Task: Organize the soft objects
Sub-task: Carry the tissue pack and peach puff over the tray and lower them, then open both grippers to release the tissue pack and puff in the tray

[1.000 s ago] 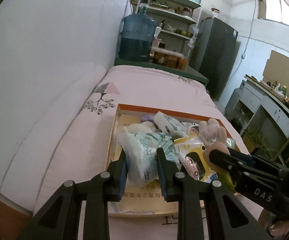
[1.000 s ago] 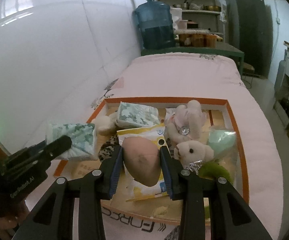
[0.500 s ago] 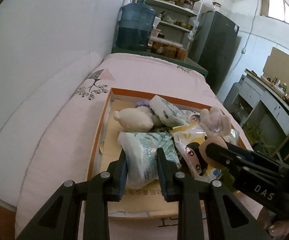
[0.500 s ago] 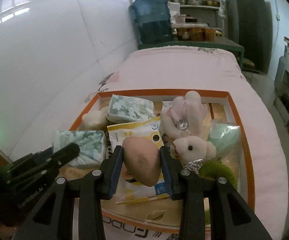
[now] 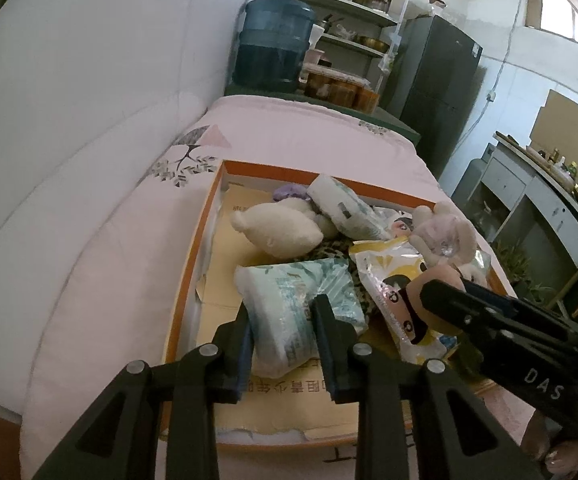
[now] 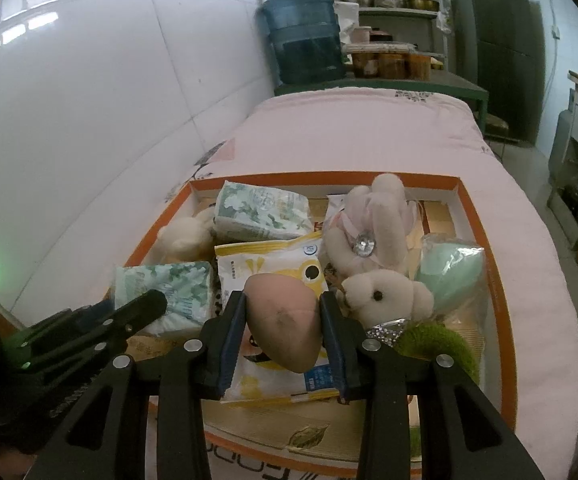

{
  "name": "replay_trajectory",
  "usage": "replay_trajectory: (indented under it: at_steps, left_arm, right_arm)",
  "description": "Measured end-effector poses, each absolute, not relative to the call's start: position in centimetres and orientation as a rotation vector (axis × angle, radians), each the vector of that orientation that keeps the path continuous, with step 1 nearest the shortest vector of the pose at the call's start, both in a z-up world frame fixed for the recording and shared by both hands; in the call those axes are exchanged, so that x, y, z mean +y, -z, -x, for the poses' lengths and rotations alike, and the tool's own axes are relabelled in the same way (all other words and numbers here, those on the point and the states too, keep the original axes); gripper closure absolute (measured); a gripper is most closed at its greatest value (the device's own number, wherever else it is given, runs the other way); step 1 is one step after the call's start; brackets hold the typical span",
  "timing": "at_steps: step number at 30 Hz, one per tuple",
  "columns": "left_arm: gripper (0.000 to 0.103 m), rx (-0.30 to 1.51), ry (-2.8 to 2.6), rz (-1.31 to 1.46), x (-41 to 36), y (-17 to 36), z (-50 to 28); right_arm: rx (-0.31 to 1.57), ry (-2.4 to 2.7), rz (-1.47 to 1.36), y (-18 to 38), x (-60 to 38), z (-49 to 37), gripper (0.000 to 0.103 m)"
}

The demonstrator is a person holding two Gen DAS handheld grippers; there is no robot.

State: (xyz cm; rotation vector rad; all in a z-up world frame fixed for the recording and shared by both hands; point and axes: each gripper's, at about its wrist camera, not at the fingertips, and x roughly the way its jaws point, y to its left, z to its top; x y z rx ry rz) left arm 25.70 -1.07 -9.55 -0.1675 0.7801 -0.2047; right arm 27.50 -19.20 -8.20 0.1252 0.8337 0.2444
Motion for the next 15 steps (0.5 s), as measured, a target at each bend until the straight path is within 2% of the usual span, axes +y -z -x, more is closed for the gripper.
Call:
replay_trajectory:
  at_steps: [15]
  left_arm:
    - [0.069, 0.792, 0.212, 0.188, -0.73, 9.81, -26.0]
  right_arm:
    - [0.826, -0.243, -0.117, 8.26, -19.19, -27.52, 0.062]
